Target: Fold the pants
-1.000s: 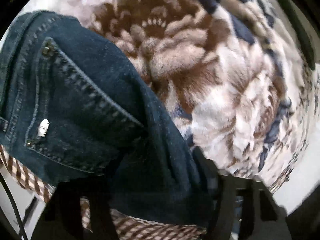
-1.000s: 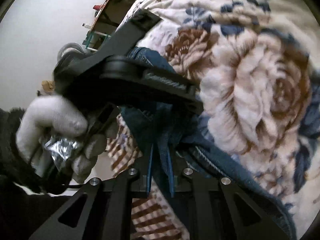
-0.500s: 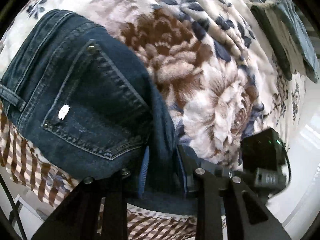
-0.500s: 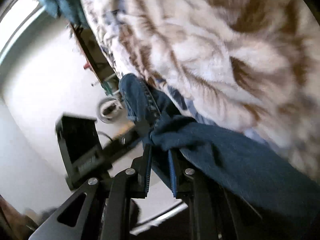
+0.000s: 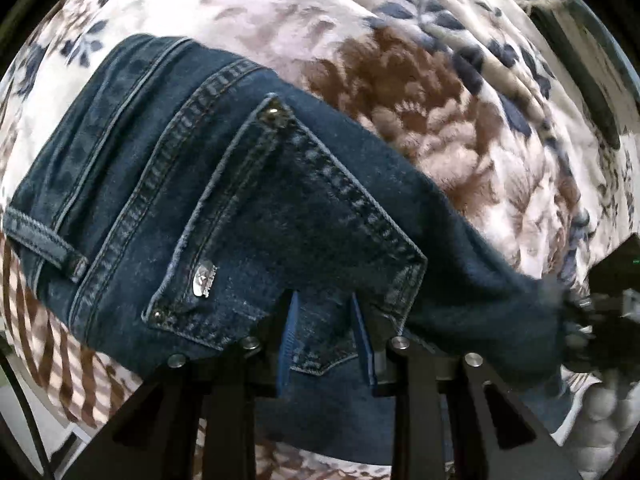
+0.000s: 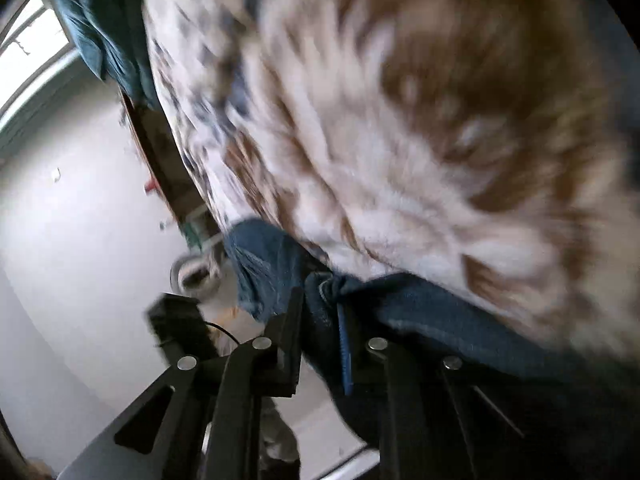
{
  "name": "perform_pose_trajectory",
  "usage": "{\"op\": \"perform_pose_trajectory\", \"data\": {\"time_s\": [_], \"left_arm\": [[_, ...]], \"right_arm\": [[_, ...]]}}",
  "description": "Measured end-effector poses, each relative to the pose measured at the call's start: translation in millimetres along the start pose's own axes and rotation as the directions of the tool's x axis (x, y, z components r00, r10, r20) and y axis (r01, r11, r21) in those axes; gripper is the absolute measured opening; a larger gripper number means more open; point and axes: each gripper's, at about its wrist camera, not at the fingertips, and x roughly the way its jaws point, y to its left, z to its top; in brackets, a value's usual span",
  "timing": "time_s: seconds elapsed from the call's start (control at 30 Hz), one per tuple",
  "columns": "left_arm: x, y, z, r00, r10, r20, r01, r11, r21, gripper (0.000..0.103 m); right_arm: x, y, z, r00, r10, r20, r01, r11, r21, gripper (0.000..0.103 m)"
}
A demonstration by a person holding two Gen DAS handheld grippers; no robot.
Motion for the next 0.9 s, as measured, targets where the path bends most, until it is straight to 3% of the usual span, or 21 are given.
{"op": "perform_pose_trajectory", "data": {"time_s": [0.1,0.17,0.23,0.33,0.37,0.4,0.43,0.47,0.53,0.63,0.67,0.73,0.83,0.9], "left_arm": [[-2,-1,-1,1.0,0.011,0.008,-0.011,1.0,0.025,0.025],[-2,1,-1,1.0,0.014,0.012,-0.014,0.999,0.033,0.025],[0,1,0,1.0,0.007,0.012,-0.007,0.999,0.045,0.025],[0,-3,-3,1.0,0.003,0.012,-0.003,0.999,0.053,0.025],[-1,-2,-3,1.0,0.001,0.011,-0.002,0.999,0.048,0.025],[-1,-1,-3,1.0,-0.004,0.009,0.004,0.999,0.043,0.025],[-1,0,-3,1.0,-0.01,0.006,0.01,0.999,0.038,0.025],[-2,0,-3,1.0,-0.013,0.005,0.013,0.999,0.036,0.025],[-7,7,0,1.0,-0.018,0.0,0.018,0.999,0.037,0.025],[-17,13,3,0.998,-0.057,-0.016,0.057,0.998,-0.013,0.025],[-21,16,4,0.994,-0.104,-0.031,0.102,0.993,-0.052,0.025],[-27,20,7,0.975,-0.213,-0.064,0.201,0.968,-0.152,0.025],[-30,17,13,0.907,-0.407,-0.106,0.361,0.883,-0.298,0.026],[-29,6,17,0.881,-0.45,-0.143,0.39,0.864,-0.317,0.031]], "right_arm": [[-16,-1,-2,0.999,0.016,0.051,-0.017,1.0,0.023,0.016],[-29,-5,4,0.993,0.018,0.12,-0.023,0.999,0.036,0.003],[-39,-9,23,0.996,0.03,0.083,-0.035,0.998,0.058,0.003],[-36,-1,44,0.998,-0.055,-0.025,0.055,0.998,0.033,0.004],[-31,2,49,0.994,-0.06,-0.09,0.061,0.998,0.004,0.006],[-25,2,53,0.99,-0.058,-0.13,0.058,0.998,0.003,0.02],[-21,-1,57,0.982,-0.063,-0.177,0.067,0.998,0.014,0.045],[-18,-2,60,0.974,-0.066,-0.216,0.071,0.997,0.016,0.061],[-17,-10,56,0.959,-0.079,-0.271,0.081,0.997,-0.005,0.061],[-10,13,44,0.937,-0.176,-0.301,0.129,0.977,-0.172,0.061],[-11,20,38,0.935,-0.204,-0.29,0.143,0.965,-0.219,0.05],[-13,35,22,0.932,-0.254,-0.258,0.169,0.935,-0.312,0.017],[-13,52,-14,0.918,-0.362,-0.161,0.249,0.843,-0.478,0.014],[-10,61,-40,0.912,-0.395,-0.113,0.267,0.779,-0.568,0.013]]}}
